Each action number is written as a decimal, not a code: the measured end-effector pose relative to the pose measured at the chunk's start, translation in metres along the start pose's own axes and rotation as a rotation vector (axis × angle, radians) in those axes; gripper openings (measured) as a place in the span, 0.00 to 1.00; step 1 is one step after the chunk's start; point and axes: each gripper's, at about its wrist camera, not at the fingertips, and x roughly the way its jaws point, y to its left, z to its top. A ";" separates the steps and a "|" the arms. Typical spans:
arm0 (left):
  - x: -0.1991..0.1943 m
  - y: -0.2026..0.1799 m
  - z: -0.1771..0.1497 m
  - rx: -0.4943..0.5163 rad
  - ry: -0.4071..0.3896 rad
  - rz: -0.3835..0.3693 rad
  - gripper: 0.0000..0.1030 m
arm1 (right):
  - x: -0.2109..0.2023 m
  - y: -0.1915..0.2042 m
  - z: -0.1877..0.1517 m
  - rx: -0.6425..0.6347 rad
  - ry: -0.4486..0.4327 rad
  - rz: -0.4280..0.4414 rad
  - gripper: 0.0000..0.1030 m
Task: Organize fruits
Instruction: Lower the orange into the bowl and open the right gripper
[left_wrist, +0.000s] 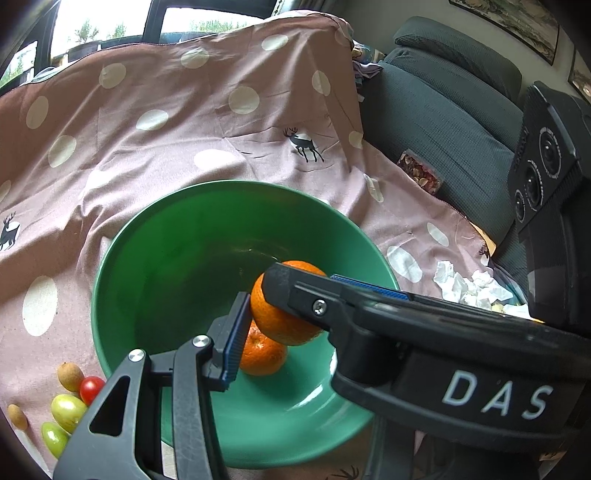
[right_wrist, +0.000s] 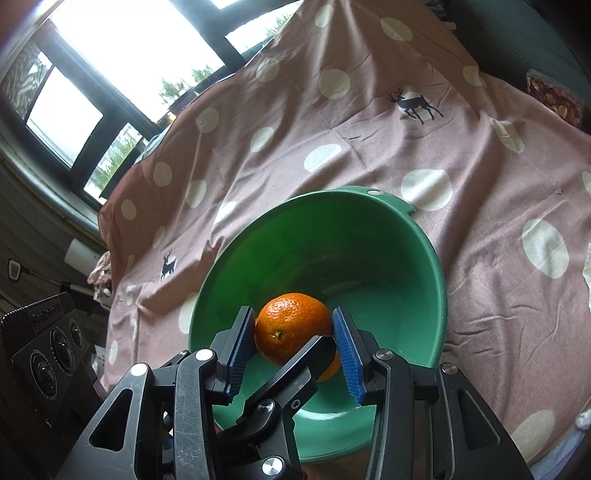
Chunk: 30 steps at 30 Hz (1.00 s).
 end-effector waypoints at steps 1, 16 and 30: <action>0.001 0.000 0.000 0.000 0.002 -0.001 0.45 | 0.000 -0.001 0.000 0.001 0.001 -0.002 0.45; 0.013 -0.001 -0.001 -0.002 0.040 -0.018 0.45 | 0.005 -0.004 0.000 0.012 0.021 -0.049 0.45; 0.020 0.000 -0.002 -0.014 0.059 -0.035 0.45 | 0.006 -0.005 -0.001 0.005 0.026 -0.083 0.45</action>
